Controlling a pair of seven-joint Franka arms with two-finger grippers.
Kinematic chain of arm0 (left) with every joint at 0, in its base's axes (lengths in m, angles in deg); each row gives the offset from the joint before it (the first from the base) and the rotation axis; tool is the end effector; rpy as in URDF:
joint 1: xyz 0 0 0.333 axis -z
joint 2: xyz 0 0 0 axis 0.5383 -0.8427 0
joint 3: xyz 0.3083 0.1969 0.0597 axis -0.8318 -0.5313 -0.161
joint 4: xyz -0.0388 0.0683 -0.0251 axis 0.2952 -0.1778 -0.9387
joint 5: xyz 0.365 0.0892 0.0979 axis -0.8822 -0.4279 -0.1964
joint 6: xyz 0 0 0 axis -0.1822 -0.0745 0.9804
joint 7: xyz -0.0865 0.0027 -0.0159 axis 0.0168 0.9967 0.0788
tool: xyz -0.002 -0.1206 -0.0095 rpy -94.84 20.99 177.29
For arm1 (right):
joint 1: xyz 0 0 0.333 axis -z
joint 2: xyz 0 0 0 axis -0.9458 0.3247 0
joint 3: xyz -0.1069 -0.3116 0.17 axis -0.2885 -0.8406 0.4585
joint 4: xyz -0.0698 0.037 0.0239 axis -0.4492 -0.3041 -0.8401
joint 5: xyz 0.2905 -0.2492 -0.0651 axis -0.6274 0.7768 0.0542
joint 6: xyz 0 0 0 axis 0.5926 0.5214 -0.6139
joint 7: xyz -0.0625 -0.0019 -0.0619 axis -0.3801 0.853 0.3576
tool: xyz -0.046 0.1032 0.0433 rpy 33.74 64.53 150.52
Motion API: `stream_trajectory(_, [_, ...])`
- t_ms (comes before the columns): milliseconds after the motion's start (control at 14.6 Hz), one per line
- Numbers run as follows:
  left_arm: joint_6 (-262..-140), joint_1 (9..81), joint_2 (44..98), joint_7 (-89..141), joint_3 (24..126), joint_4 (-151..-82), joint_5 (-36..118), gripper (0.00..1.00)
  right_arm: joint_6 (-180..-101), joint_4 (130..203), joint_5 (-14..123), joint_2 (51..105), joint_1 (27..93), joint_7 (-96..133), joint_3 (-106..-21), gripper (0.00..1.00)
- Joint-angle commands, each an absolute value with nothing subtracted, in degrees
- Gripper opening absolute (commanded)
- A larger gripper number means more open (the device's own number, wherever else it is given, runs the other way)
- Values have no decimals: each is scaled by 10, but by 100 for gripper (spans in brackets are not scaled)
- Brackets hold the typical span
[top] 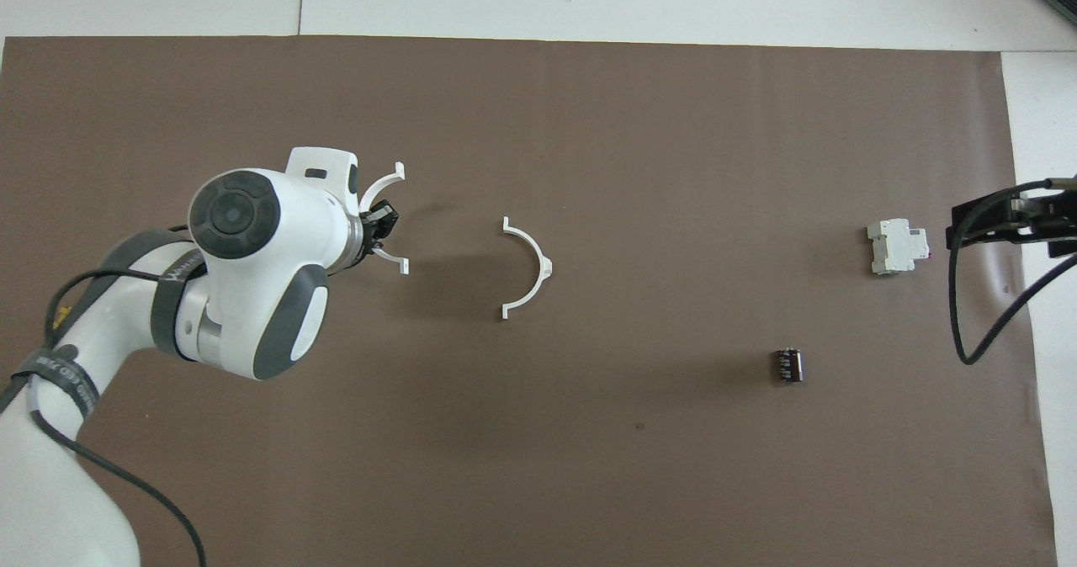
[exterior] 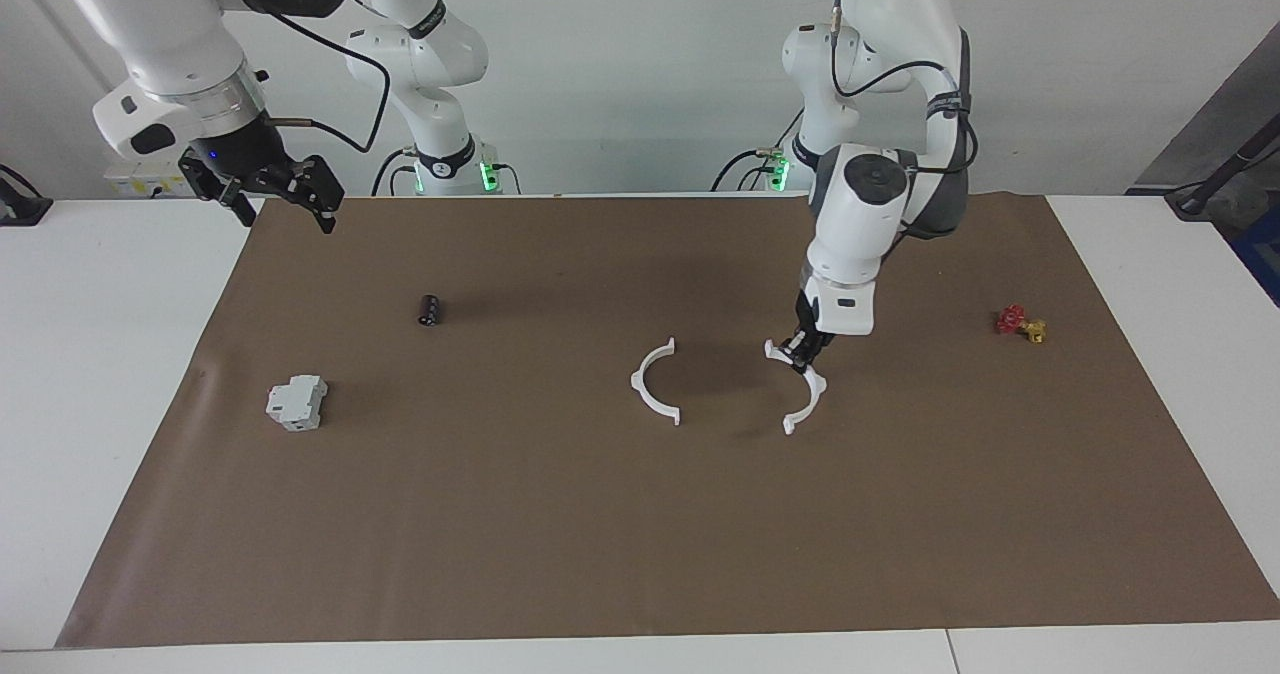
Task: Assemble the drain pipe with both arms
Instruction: 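Carry the half-ring with the left gripper toward the placed half-ring, then press the held half-ring against the placed half-ring to join them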
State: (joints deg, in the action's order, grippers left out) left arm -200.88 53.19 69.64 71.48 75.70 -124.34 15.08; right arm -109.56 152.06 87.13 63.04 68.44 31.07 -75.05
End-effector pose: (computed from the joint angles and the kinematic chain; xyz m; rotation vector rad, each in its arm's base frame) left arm 0.5541 -0.2482 0.4045 2.8757 0.9340 0.1867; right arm 0.5450 -0.0191 0.6682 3.0936 -0.1719 -0.0627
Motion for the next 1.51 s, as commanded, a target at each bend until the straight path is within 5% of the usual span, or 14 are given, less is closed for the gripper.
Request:
stream_trajectory(0, [-2051, 579, 663, 756, 745, -1249, 147, 0, -1110, 1541, 872, 614, 689, 294, -747, 100])
stream_trajectory(1442, [-2016, 656, 631, 830, 739, -1238, 141, 0, -1110, 1541, 872, 614, 689, 294, -747, 100])
